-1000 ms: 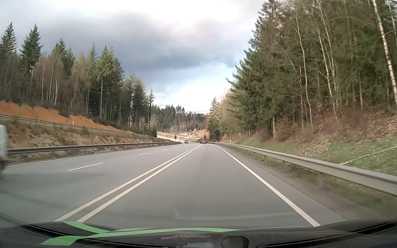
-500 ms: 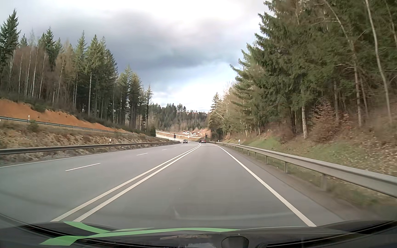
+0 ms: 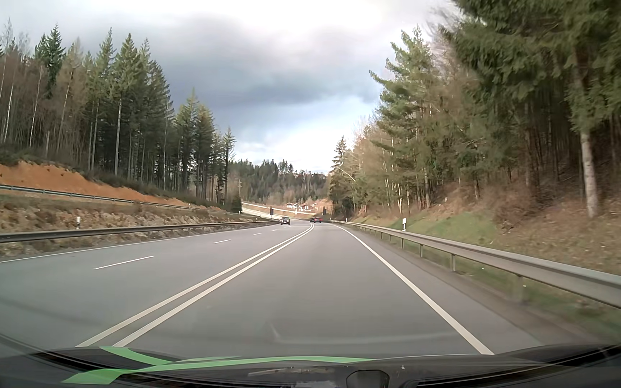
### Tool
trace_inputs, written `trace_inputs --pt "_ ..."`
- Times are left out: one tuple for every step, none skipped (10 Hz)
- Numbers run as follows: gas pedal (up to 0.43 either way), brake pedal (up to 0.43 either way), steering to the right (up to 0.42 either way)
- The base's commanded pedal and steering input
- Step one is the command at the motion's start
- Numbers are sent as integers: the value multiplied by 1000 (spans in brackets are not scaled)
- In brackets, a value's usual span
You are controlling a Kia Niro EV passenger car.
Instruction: Follow the waypoints while adhering to traffic rules and regulations
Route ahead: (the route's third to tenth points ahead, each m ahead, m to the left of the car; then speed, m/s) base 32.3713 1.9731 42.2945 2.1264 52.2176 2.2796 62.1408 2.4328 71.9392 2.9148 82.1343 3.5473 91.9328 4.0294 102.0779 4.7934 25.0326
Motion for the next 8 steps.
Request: trace_inputs --pt "79 0 -3" --pt "79 0 -3" --pt "79 0 -3" --pt "79 0 -3" --pt "79 0 -3" --pt "79 0 -3" --pt "79 0 -3" --pt "79 0 -3"
